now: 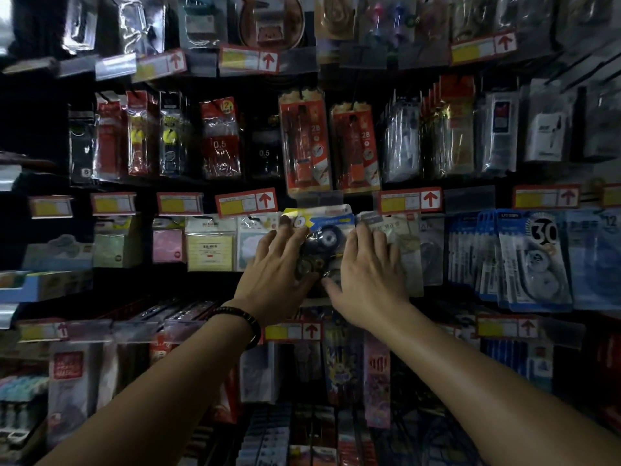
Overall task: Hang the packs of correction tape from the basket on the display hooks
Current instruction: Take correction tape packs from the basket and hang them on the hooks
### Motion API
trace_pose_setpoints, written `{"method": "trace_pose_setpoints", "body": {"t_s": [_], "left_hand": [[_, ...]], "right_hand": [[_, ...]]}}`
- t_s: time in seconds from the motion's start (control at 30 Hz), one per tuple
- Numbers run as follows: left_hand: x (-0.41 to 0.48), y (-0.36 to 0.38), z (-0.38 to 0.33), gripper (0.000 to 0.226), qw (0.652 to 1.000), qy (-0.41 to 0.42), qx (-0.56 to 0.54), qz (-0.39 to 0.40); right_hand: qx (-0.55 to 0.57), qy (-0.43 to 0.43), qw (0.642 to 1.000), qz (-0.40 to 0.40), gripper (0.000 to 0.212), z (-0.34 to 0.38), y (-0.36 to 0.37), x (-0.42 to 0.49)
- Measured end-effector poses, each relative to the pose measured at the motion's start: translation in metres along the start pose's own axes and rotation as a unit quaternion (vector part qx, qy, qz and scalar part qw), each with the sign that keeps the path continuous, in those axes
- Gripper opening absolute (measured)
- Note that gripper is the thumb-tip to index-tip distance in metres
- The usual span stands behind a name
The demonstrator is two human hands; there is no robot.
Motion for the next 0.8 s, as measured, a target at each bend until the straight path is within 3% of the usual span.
{"method": "trace_pose_setpoints", "body": {"t_s": [0.33, 0.5, 0.67, 0.8], "left_hand": [[0.009, -0.006, -0.005, 0.090, 0.999, -0.015, -0.005, 0.027], [0.009, -0.009, -0.003, 0.090, 1.000, -0.007, 0.003, 0.021], [0.011, -0.012, -0.002, 0.089, 1.000, 0.007, 0.014, 0.016], [0.013, -0.012, -0.003, 0.087, 0.999, 0.010, 0.026, 0.020]], "right_hand": [[-0.016, 0.015, 0.999, -0.047, 0.086, -0.002, -0.012, 0.002], [-0.051, -0.008, 0.998, -0.032, 0.094, -0.003, -0.008, 0.006], [-0.019, -0.039, 0.998, -0.050, 0.089, -0.006, -0.010, 0.006], [-0.018, -0.034, 0.999, -0.022, 0.099, -0.007, -0.003, 0.009]]}}
Point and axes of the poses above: each hand's wrist, its own x-axis towards the middle knuckle, its own y-axis out of the palm, z = x × y, the point moved 5 cm from there along x, towards the middle knuckle, and after that the axes turned 12 degrees about z, right-handed, at the moved point
